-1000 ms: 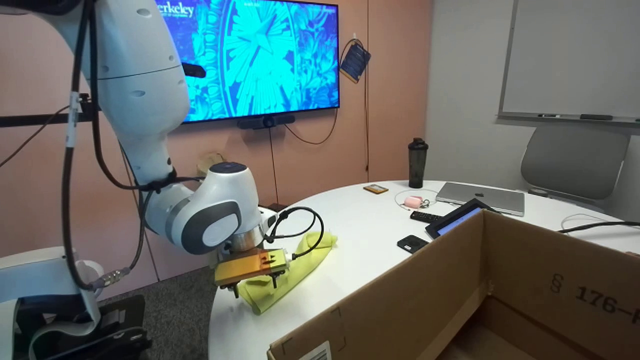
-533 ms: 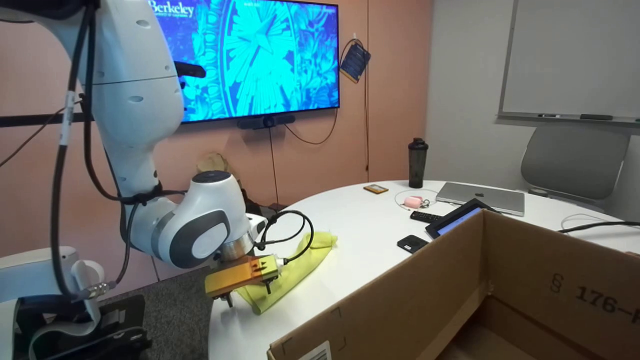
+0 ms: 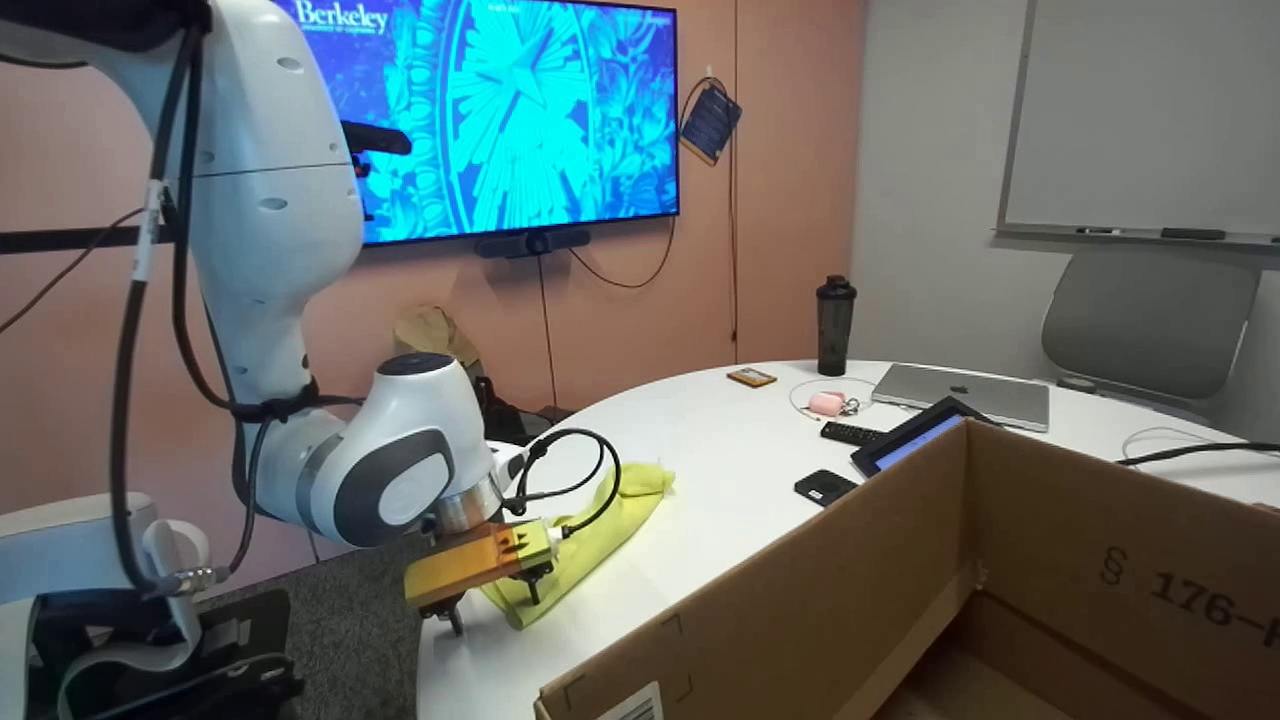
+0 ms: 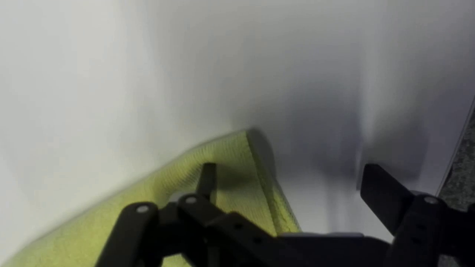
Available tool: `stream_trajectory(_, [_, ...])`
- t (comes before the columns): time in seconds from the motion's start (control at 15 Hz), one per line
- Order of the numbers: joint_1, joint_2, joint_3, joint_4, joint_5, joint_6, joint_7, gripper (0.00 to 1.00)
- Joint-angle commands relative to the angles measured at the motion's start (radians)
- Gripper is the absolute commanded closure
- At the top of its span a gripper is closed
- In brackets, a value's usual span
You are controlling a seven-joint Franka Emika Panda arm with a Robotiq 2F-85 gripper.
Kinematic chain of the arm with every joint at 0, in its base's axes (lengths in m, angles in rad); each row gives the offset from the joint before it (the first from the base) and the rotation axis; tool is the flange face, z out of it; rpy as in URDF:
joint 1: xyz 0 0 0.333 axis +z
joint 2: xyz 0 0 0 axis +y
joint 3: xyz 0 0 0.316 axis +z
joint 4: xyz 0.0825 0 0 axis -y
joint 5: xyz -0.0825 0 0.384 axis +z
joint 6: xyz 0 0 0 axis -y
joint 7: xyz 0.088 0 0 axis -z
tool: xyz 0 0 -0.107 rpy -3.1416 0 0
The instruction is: Place the green marker on the yellow towel, fold the yellow towel and place it inside the brown box
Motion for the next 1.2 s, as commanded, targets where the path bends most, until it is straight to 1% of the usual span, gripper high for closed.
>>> stream_trajectory(0.0, [0.131, 0.061, -0.107, 0.04, 0.031, 0.028, 0.041, 0.0])
stream_trajectory(0.13, [0.176, 0.081, -0.137, 0.055, 0.04, 0.02, 0.064, 0.0])
stream_trajectory(0.2, [0.185, 0.085, -0.151, 0.063, -0.003, 0.014, 0.11, 0.0])
stream_trajectory(0.27, [0.197, 0.089, -0.159, 0.068, -0.005, 0.012, 0.126, 0.04])
stream_trajectory(0.33, [0.204, 0.092, -0.166, 0.072, -0.007, 0.01, 0.143, 0.26])
stream_trajectory(0.47, [0.21, 0.095, -0.171, 0.081, -0.015, 0.004, 0.172, 0.3])
stream_trajectory(0.53, [0.212, 0.096, -0.173, 0.087, -0.018, 0.003, 0.184, 0.36])
stream_trajectory(0.6, [0.211, 0.095, -0.174, 0.092, -0.021, 0.0, 0.195, 0.46])
stream_trajectory(0.73, [0.199, 0.092, -0.167, 0.099, -0.027, -0.008, 0.213, 0.6])
stream_trajectory(0.8, [0.196, 0.089, -0.166, 0.101, -0.03, -0.01, 0.222, 0.69])
stream_trajectory(0.93, [0.194, 0.081, -0.168, 0.104, -0.035, -0.018, 0.237, 0.82])
stream_trajectory(1.0, [0.19, 0.077, -0.167, 0.106, -0.039, -0.024, 0.241, 0.91])
stream_trajectory(1.13, [0.173, 0.064, -0.155, 0.104, -0.048, -0.037, 0.248, 0.98])
